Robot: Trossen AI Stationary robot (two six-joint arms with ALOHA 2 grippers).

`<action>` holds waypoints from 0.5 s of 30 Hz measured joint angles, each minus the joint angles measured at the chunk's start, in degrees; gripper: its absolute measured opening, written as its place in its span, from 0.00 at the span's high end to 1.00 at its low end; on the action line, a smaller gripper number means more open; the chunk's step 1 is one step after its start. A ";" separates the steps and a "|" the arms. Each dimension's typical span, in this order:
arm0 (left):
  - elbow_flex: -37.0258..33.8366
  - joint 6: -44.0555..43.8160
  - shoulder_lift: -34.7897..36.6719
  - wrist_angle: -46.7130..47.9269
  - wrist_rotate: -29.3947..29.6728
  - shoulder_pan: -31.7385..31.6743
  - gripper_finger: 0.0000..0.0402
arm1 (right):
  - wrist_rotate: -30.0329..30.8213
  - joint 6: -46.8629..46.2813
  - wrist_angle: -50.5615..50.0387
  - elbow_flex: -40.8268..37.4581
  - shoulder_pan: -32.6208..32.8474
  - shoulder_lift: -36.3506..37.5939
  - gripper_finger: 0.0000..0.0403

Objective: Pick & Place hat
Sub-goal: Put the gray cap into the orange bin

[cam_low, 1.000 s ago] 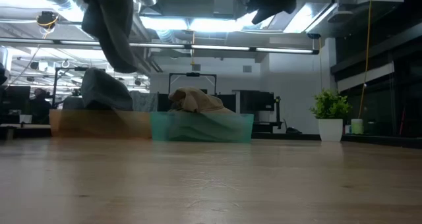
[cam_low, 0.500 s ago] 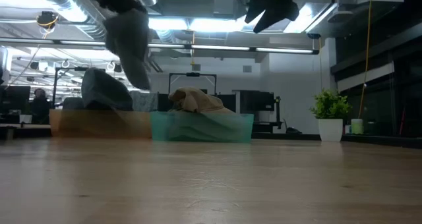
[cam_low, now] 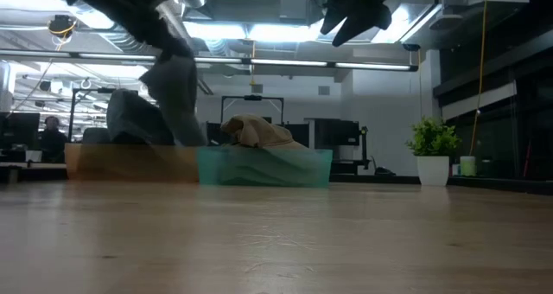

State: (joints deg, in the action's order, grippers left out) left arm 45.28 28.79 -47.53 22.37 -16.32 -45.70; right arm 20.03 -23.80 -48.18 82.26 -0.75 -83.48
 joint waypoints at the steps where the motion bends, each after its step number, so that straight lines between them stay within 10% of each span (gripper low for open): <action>1: 0.00 0.07 0.00 1.20 -0.43 -1.19 0.99 | 0.00 -0.12 0.00 0.00 0.00 0.00 0.43; 15: 0.00 1.57 -2.35 20.32 4.29 -9.39 0.99 | 1.46 0.17 0.65 0.00 -0.24 0.00 0.43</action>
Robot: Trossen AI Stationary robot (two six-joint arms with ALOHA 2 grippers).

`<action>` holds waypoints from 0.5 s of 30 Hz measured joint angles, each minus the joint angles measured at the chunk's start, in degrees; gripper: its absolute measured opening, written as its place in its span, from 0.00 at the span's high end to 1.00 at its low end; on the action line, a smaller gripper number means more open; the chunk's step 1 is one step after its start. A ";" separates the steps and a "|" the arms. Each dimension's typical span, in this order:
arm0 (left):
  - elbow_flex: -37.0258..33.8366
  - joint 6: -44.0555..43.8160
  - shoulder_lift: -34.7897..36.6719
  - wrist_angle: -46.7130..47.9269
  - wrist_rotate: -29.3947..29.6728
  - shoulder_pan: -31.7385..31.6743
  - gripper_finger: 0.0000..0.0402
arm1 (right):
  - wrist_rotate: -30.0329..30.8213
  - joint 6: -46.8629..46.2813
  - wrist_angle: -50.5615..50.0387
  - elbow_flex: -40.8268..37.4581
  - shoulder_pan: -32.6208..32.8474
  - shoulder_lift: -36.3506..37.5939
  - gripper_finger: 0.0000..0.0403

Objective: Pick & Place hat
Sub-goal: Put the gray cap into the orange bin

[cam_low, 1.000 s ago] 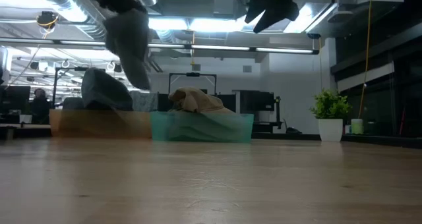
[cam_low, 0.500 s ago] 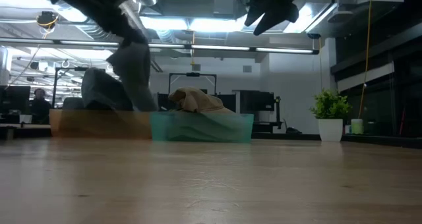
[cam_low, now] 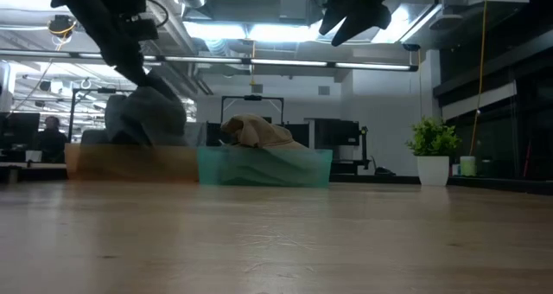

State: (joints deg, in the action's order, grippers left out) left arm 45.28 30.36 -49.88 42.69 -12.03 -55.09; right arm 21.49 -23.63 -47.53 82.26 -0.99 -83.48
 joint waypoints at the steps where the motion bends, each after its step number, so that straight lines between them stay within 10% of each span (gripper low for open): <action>1: 0.00 0.00 0.04 -0.02 2.34 -0.19 0.99 | 0.00 0.01 -0.03 0.00 0.00 0.00 0.43; 7: 0.00 1.02 0.03 -0.45 14.04 -2.00 0.99 | 0.00 -0.11 -0.02 0.00 0.00 0.00 0.43; 15: 0.00 -12.34 -0.75 3.34 8.74 -3.73 0.97 | -0.02 -1.50 -0.06 0.00 -0.02 0.00 0.43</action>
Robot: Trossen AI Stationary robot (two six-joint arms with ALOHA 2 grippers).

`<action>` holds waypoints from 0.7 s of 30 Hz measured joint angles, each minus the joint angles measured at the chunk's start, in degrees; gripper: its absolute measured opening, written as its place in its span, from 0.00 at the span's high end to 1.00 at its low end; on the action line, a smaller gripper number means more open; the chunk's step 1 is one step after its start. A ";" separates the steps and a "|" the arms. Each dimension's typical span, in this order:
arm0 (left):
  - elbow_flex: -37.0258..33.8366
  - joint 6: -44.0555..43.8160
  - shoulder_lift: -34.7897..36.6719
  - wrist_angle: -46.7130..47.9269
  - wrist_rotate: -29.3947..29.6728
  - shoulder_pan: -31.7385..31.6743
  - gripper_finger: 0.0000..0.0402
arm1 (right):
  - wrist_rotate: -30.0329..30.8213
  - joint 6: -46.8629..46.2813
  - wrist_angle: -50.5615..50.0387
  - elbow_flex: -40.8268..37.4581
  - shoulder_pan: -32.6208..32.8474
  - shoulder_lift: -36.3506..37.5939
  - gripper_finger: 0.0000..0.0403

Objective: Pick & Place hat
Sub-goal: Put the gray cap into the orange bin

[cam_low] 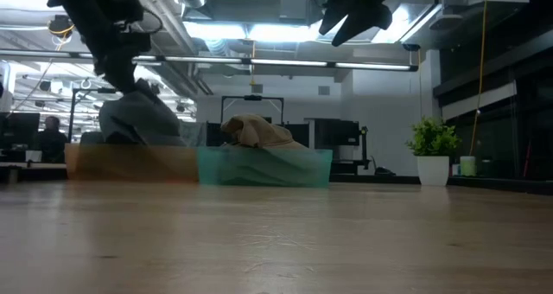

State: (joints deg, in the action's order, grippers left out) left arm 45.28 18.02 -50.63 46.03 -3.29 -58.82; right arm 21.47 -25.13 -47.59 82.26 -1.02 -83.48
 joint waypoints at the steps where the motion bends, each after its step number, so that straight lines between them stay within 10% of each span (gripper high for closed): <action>1: 0.00 -1.90 -0.36 1.00 -0.95 -0.18 0.96 | 0.00 -0.04 0.00 0.00 0.00 0.00 0.43; 21: 0.36 -9.04 -3.28 5.43 -5.77 -5.58 0.49 | 0.00 0.09 -0.70 0.00 0.00 0.00 0.43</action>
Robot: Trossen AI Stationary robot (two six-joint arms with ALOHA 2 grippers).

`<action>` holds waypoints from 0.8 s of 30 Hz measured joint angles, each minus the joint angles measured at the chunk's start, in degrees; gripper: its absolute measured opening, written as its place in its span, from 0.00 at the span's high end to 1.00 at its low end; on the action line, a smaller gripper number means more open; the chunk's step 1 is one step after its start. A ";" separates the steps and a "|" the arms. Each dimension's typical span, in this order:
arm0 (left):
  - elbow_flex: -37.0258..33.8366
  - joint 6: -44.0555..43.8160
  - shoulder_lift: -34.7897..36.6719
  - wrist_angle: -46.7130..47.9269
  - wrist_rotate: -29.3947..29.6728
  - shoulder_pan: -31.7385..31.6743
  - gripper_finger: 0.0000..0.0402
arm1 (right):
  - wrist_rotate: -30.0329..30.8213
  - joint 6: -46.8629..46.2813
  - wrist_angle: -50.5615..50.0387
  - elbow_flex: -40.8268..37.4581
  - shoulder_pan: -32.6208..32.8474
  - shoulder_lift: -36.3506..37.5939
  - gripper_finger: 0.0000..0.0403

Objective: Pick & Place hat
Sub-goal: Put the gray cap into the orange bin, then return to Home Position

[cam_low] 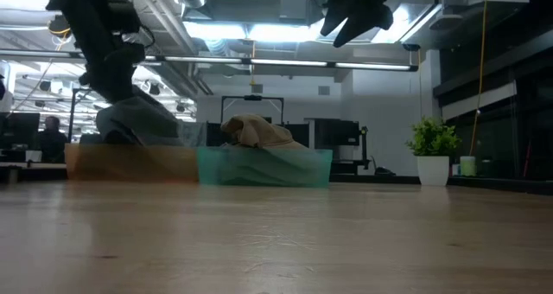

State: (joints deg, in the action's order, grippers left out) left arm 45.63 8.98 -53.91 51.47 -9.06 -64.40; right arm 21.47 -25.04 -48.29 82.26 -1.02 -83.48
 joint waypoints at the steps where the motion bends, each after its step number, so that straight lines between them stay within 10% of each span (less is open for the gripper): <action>1: 0.55 -0.89 0.51 0.07 -0.10 0.02 0.49 | 0.00 -0.02 -0.07 0.00 0.00 0.00 0.43; 24: 16.48 -20.00 6.23 -1.92 -11.44 0.20 0.48 | -1.16 -4.26 -2.03 0.00 0.00 0.00 0.43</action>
State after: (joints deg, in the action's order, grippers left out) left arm 62.11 -11.03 -47.68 49.55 -20.49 -64.20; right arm 20.31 -29.31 -50.32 82.26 -1.02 -83.48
